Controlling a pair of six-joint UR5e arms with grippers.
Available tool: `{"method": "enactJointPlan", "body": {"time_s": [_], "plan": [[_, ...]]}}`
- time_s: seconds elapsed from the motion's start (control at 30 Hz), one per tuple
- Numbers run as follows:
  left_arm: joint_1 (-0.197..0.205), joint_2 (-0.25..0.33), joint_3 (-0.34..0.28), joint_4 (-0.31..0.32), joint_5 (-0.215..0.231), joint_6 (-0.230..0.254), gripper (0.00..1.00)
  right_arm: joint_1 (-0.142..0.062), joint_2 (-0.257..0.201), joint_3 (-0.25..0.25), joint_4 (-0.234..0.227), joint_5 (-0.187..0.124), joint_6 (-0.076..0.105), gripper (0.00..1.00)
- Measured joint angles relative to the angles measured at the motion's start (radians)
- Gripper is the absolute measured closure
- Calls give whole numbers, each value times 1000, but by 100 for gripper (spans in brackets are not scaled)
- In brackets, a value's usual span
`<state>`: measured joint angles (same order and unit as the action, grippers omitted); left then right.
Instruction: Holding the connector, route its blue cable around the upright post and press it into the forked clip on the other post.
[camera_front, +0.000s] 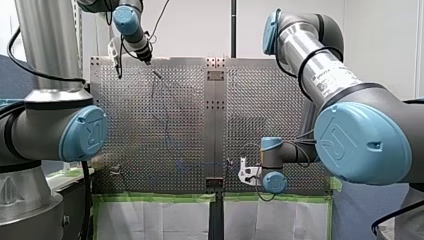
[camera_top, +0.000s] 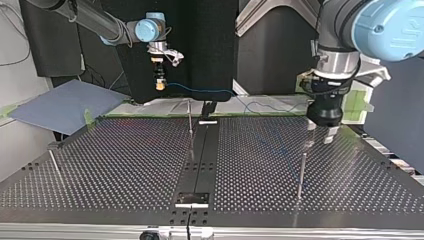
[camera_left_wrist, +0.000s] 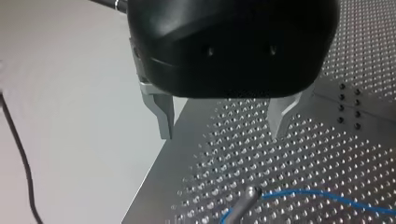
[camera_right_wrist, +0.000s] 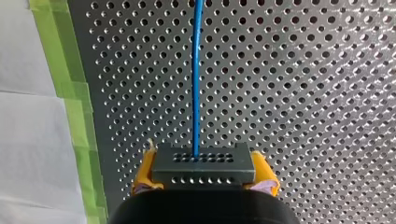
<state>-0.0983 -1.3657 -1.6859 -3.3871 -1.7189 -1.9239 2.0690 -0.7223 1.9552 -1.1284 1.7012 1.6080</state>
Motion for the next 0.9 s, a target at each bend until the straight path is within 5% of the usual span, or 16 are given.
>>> {"method": "enactJointPlan", "body": {"time_s": [0.9], "plan": [[-24, -1, -1, -7, -164, 9, 0, 3, 0, 0, 4, 0, 0, 100]]}}
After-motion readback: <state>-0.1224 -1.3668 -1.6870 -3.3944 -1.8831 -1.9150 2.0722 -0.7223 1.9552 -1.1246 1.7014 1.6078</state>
